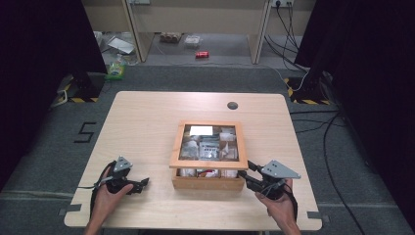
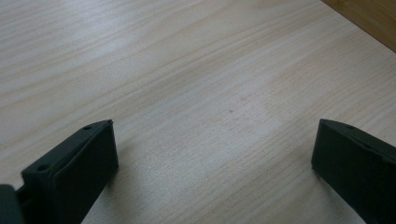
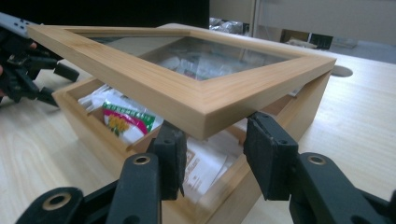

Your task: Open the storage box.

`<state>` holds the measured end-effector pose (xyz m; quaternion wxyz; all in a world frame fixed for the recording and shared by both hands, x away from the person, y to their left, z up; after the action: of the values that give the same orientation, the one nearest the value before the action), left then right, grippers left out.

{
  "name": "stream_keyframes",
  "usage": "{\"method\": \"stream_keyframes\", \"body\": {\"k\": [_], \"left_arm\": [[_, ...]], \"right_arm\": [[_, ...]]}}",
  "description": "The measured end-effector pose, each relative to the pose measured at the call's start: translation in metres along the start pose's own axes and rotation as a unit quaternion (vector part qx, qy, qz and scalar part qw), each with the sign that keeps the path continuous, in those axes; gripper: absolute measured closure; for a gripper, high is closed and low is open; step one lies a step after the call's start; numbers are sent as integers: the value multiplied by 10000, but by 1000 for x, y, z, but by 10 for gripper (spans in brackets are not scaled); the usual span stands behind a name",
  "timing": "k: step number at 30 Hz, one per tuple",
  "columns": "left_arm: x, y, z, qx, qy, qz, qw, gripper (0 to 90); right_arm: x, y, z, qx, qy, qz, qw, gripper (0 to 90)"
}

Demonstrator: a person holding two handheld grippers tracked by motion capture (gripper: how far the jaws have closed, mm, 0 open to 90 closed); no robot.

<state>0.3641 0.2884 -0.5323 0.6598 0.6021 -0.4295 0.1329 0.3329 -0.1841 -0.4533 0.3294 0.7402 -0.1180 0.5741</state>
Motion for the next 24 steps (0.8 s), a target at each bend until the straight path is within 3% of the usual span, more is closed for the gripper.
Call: {"method": "stream_keyframes", "body": {"k": [17, 24], "left_arm": [[0, 0, 0, 1, 2, 0, 10000, 0], [0, 0, 0, -1, -6, -4, 10000, 0]], "right_arm": [[38, -13, 13, -22, 194, 324, 9993, 606], [49, -20, 19, -48, 152, 431, 9989, 612]]}}
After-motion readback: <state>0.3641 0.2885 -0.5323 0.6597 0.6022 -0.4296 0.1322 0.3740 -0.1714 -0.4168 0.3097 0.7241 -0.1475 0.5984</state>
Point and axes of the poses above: each handheld gripper's, and its own axes: y roughly backward along the jaws, x roughly out of its top, z roughly to its right, the point moved 1 cm from there along -y, roughly forward along the jaws, and after that the axes turned 10 degrees about x, right-handed, at the moved point
